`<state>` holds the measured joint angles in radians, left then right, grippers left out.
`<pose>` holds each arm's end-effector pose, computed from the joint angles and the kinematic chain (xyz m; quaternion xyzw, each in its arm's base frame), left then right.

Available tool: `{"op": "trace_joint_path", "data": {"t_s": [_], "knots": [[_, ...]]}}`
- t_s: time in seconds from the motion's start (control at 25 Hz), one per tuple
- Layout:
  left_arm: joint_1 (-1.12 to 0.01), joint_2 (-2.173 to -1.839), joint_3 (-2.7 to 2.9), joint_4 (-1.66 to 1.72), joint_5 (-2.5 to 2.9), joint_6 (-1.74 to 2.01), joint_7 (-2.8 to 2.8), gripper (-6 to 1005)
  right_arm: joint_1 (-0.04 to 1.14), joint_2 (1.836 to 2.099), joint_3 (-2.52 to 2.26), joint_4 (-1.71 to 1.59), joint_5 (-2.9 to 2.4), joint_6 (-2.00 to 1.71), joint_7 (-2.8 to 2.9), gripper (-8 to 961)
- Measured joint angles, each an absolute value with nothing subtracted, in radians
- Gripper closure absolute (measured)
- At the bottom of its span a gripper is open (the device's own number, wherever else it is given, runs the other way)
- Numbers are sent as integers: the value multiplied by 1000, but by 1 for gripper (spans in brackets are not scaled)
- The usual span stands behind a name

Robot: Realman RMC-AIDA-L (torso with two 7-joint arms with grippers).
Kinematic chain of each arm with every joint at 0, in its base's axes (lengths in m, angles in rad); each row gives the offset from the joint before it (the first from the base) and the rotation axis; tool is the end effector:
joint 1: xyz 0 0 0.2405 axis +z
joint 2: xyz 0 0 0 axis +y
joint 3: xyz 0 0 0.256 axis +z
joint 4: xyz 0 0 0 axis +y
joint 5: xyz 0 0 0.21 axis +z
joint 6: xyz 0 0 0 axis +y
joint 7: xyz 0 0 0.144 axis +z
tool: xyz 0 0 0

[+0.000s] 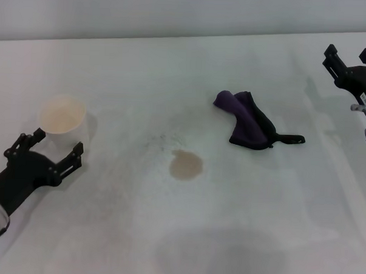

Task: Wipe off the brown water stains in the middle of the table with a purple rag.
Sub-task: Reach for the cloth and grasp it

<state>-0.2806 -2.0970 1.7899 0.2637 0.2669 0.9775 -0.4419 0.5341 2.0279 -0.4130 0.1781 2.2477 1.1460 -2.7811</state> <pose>-0.3377 0.2801 -0.0756 -0.8334 -0.2591 -0.2293 0.4309 0.3552 0.3344 -0.0055 -0.6389 0.3616 0.3213 0.5982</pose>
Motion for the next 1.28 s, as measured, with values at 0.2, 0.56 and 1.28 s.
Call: {"op": "trace_joint_path", "data": {"t_s": [0.2,0.56,1.28], "knots": [[-240,-2096,1789,260,266,1033,-442,108,542,2028,-411,177,2199,1142,-2751,92],[-135,-2095,1790,252,130,1188,-449,112,582,2020,-413,90,1857,1138,-2569,92],[-205,-2087,1787,175,-19,1219,-445,112,751,2023,-1243,-503,1422,902,-1525,93]]}}
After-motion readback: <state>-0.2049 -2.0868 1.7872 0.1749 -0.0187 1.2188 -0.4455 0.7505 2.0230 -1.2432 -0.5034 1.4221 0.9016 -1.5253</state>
